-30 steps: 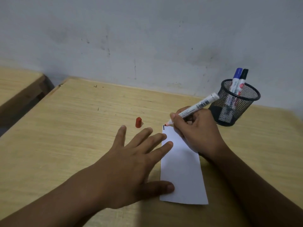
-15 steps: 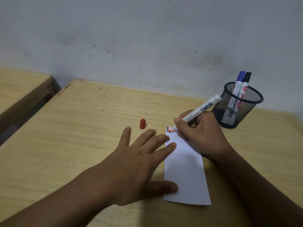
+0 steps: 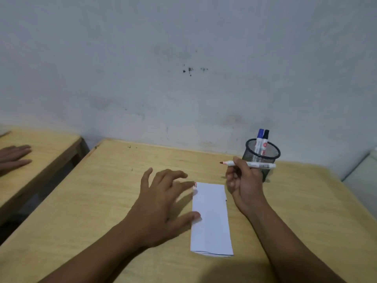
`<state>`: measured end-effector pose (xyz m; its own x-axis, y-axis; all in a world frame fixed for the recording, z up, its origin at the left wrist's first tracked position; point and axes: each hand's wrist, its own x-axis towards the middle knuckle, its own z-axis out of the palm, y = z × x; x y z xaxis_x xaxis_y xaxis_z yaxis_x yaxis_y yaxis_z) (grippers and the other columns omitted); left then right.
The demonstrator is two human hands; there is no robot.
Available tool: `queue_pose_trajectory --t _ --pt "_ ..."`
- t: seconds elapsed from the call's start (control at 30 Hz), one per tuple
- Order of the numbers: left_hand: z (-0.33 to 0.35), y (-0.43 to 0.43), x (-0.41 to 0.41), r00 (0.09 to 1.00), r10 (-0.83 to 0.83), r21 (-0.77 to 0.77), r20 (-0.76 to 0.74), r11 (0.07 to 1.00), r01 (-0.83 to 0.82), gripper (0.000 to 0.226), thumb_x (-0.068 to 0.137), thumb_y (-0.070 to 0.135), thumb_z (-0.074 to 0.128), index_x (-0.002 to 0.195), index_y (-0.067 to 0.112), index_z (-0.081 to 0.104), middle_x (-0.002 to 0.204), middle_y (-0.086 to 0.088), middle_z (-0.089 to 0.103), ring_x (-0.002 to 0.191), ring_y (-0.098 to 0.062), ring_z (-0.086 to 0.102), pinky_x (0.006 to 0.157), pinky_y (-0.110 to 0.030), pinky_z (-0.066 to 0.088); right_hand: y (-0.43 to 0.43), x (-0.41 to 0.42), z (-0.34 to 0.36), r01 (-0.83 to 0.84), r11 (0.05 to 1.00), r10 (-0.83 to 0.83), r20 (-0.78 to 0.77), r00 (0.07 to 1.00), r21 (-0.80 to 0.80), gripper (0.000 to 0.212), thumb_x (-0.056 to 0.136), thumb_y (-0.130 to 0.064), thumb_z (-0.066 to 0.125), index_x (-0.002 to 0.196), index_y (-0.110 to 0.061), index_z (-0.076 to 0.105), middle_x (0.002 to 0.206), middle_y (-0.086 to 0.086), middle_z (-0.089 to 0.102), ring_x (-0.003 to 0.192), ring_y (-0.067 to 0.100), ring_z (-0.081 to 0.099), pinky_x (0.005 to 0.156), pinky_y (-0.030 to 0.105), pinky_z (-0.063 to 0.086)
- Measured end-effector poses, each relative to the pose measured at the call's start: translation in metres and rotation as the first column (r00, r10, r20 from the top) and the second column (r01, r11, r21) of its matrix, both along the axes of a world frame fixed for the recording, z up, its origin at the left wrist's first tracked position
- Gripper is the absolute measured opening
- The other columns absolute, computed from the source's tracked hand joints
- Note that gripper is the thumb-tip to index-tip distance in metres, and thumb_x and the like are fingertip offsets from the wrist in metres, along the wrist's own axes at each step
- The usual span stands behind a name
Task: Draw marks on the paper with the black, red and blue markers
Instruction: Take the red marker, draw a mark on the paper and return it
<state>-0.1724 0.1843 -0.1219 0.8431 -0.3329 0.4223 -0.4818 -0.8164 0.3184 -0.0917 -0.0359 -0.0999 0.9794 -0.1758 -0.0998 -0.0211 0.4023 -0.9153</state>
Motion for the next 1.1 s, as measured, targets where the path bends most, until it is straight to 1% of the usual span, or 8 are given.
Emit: queue_pose_trajectory --t 0.07,0.23,0.37,0.47,0.53,0.7,0.87,1.1 --pt "0.002 0.003 0.015 0.98 0.17 -0.005 0.106 0.985 -0.17 0.054 0.085 0.064 0.057 0.129 0.033 0.058 0.13 0.007 0.053 0.126 -0.015 0.045 0.111 -0.054 0.023 -0.001 -0.006 0.009 0.02 0.999 -0.019 -0.016 1.0 0.028 0.025 0.093 -0.015 0.065 0.068 -0.013 0.064 0.054 0.002 0.058 0.04 0.007 0.05 0.034 0.017 0.032" --pt "0.024 0.008 0.039 0.9 0.4 0.153 -0.172 0.914 -0.377 0.032 0.091 0.056 0.051 0.109 0.036 0.069 0.107 0.012 0.061 0.112 -0.015 0.048 0.098 -0.045 0.023 -0.003 -0.028 0.042 0.007 1.0 -0.004 0.115 0.993 -0.026 0.026 0.095 -0.006 0.062 0.069 -0.006 0.063 0.055 0.008 0.057 0.041 0.013 0.048 0.035 0.021 0.033" --pt "0.06 0.002 0.036 0.9 0.31 -0.199 -0.306 0.904 -0.379 0.009 0.086 0.046 0.068 0.079 0.041 0.069 0.081 0.02 0.07 0.088 -0.002 0.06 0.083 -0.038 0.028 -0.012 -0.041 0.076 -0.001 0.993 0.025 0.209 0.977 -0.116 0.023 0.095 -0.002 0.062 0.072 -0.004 0.06 0.059 0.016 0.057 0.04 0.016 0.049 0.034 0.022 0.035" --pt "0.099 -0.013 0.023 0.934 0.003 -0.669 -0.358 0.697 -0.258 0.007 0.08 0.025 0.082 0.085 0.025 0.078 0.085 0.006 0.079 0.089 -0.017 0.073 0.08 -0.03 0.052 -0.016 -0.054 0.102 -0.026 0.983 0.071 0.245 0.967 -0.183 0.018 0.095 -0.006 0.064 0.078 -0.003 0.066 0.06 0.014 0.061 0.042 0.015 0.051 0.035 0.023 0.038" --pt "0.126 -0.025 0.009 0.941 -0.136 -0.803 -0.309 0.568 -0.182 0.012 0.078 0.01 0.083 0.089 0.01 0.078 0.088 -0.004 0.08 0.093 -0.021 0.074 0.075 -0.019 0.054 -0.015 -0.065 0.118 -0.017 0.972 0.089 0.297 0.951 -0.235 0.018 0.094 -0.009 0.066 0.078 -0.002 0.068 0.061 0.013 0.063 0.045 0.017 0.052 0.039 0.025 0.039" --pt "0.171 -0.056 -0.022 0.945 -0.247 -0.869 -0.215 0.49 -0.07 0.013 0.079 0.011 0.081 0.092 0.012 0.078 0.09 -0.003 0.08 0.089 -0.011 0.073 0.079 -0.022 0.052 -0.015 -0.099 0.153 0.01 0.954 0.12 0.415 0.902 -0.299 0.018 0.095 -0.012 0.067 0.083 0.001 0.071 0.063 0.012 0.064 0.049 0.018 0.054 0.042 0.026 0.042" --pt "0.191 -0.079 -0.038 0.945 -0.287 -0.885 -0.157 0.465 -0.005 0.01 0.079 0.01 0.081 0.089 0.009 0.077 0.074 0.004 0.076 0.065 0.004 0.066 0.054 -0.007 0.045 -0.024 -0.118 0.174 0.013 0.95 0.14 0.465 0.874 -0.311 0.019 0.094 -0.014 0.068 0.077 -0.005 0.071 0.063 0.013 0.063 0.049 0.018 0.053 0.044 0.028 0.04" --pt "0.209 -0.098 -0.039 0.974 -0.222 -0.836 0.035 0.528 0.15 0.01 0.073 0.008 0.086 0.08 0.012 0.079 0.079 -0.006 0.079 0.077 -0.018 0.073 0.071 -0.024 0.058 -0.041 -0.124 0.189 -0.003 0.924 0.187 0.444 0.876 -0.383 0.03 0.094 -0.029 0.069 0.081 -0.002 0.075 0.062 0.007 0.061 0.049 0.014 0.049 0.045 0.023 0.037"
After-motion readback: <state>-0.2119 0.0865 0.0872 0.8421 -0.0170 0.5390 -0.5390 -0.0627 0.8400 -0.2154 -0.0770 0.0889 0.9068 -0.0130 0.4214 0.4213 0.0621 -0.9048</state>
